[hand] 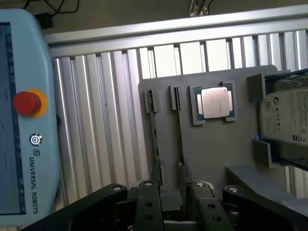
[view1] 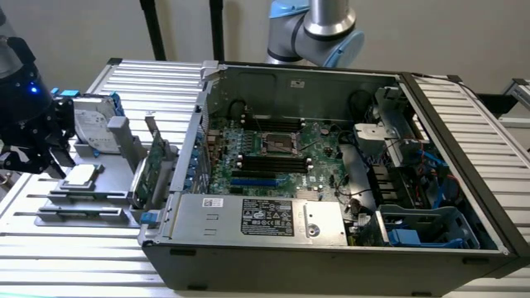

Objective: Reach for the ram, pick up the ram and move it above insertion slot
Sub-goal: 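Pick up the ram and move it above insertion slot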

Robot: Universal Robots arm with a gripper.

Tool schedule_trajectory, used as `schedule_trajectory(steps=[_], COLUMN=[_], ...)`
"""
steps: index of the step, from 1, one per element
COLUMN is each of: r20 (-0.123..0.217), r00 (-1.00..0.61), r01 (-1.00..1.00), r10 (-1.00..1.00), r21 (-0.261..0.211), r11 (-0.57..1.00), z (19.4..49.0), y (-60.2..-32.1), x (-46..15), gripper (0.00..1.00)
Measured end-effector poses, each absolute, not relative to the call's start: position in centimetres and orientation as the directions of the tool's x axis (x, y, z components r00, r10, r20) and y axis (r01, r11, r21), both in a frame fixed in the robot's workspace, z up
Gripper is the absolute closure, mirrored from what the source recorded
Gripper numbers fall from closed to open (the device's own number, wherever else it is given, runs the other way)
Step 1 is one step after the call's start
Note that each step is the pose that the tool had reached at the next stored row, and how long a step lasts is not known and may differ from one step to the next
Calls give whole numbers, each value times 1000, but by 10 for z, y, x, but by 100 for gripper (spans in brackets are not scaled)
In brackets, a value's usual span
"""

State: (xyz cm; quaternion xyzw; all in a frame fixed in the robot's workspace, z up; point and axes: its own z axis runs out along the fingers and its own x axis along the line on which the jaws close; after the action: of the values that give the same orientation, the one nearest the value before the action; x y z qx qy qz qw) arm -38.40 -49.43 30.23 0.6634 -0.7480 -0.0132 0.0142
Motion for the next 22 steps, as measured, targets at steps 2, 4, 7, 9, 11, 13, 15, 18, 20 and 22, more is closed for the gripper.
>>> schedule_trajectory(steps=[2, 4, 7, 9, 11, 13, 15, 18, 20, 22], r20=[4, 4, 4, 4, 4, 4, 4, 4, 4, 4], r00=[-119, -119, -119, -119, -119, -119, -119, -119, -119, -119], r01=[-992, -992, -992, -992, -992, -992, -992, -992, -992, -992], r10=[-993, -993, -993, -993, -993, -993, -993, -993, -993, -993], r21=[38, 39, 39, 38, 38, 39, 39, 38, 38, 38], r11=[119, 119, 119, 119, 119, 119, 119, 119, 119, 119], z=[299, 295, 290, 286, 282, 279, 275, 270, 266, 262], y=[-494, -495, -495, -495, -495, -495, -495, -496, -496, -496], x=[-385, -386, -388, -389, -389, -390, -390, -391, -391, -392], gripper=[69, 69, 69, 69, 69, 69, 69, 69, 69, 69])
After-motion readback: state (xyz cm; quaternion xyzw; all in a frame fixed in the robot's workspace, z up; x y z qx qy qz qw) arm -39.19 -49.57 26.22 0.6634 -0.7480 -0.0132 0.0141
